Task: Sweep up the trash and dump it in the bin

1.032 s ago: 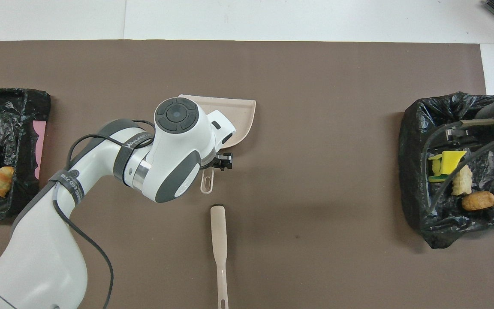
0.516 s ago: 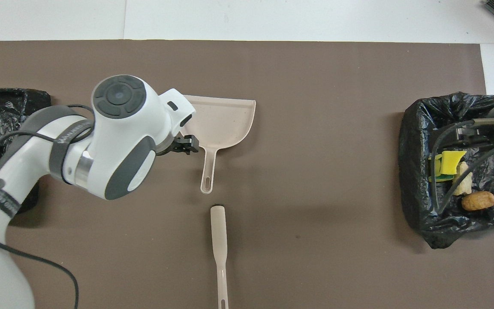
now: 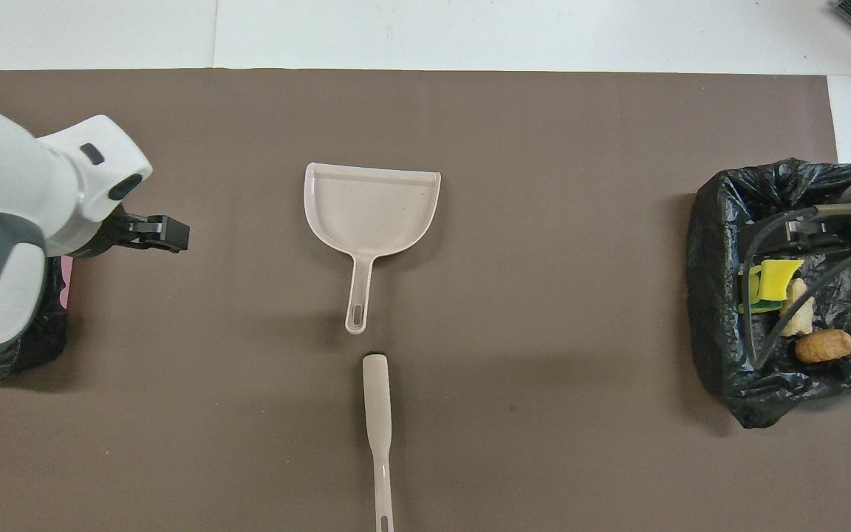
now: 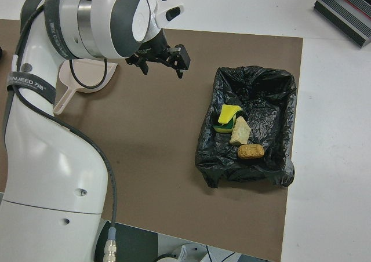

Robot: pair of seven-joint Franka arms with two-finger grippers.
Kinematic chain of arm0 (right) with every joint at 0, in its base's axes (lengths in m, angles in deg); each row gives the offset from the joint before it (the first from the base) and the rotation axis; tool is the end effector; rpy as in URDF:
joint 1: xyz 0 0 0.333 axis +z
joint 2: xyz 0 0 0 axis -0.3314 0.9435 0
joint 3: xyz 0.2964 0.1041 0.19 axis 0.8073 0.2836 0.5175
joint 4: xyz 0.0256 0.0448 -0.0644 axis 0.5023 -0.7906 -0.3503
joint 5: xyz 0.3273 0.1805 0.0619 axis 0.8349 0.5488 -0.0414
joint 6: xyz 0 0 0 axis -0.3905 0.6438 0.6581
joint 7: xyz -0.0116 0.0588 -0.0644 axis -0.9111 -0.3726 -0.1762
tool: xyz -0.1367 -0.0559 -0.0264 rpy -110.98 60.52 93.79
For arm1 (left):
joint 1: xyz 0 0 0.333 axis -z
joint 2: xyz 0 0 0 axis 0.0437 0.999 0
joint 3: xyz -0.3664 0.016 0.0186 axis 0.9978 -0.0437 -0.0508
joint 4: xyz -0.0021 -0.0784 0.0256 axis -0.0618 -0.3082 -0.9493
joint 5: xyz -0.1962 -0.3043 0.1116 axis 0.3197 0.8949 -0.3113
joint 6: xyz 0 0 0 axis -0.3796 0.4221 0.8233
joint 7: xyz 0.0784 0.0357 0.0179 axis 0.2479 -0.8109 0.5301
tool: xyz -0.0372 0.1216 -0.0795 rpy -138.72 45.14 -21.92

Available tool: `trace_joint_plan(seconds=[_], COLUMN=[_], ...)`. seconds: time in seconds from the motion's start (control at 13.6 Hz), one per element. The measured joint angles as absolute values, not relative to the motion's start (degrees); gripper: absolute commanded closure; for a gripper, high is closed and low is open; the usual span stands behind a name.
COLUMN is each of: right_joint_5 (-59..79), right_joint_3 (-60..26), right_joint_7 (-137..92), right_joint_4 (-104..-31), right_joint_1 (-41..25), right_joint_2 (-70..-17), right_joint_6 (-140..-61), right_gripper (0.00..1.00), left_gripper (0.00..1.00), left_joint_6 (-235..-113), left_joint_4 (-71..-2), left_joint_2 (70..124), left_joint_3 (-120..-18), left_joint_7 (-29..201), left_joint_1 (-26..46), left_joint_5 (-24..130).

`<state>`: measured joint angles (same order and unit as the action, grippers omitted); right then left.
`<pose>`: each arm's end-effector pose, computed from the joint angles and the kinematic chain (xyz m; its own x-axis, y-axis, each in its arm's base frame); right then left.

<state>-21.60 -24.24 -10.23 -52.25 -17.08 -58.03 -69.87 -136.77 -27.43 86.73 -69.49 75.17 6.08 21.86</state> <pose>0.5370 0.0181 0.6333 0.9986 -0.0306 -0.0437 -0.0298 -0.9994 0.0194 0.5419 -0.0926 0.5709 0.9912 -0.1300 0.0265 -0.1270 -0.9875 -0.0928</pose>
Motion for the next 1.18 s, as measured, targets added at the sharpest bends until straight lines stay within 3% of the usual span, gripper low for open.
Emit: trace_joint_plan(seconds=[0.37, 0.81, 1.18], right_joint_5=[-21.6, -21.6, -21.6], right_joint_3=[-24.4, -24.5, -24.5], right_joint_7=[-10.2, -10.2, -10.2], right_joint_4=[-52.2, -52.2, -52.2], right_joint_1=[-17.1, -17.1, -17.1], right_joint_2=[-58.0, -58.0, -58.0], right_joint_6=[-69.9, -69.9, -69.9], right_gripper=[0.00, 0.00, 0.00], left_gripper=[0.00, 0.00, 0.00], left_joint_6=[-127.8, -119.5, -118.8], left_joint_4=[-22.4, -14.3, -13.0], left_joint_2=[81.7, 84.1, 84.8], left_joint_3=[-76.6, -77.7, -73.3], left_joint_7=[63.3, 60.6, 60.4], left_joint_1=[6.1, 4.2, 0.6], left_joint_5=[24.7, 25.1, 25.3])
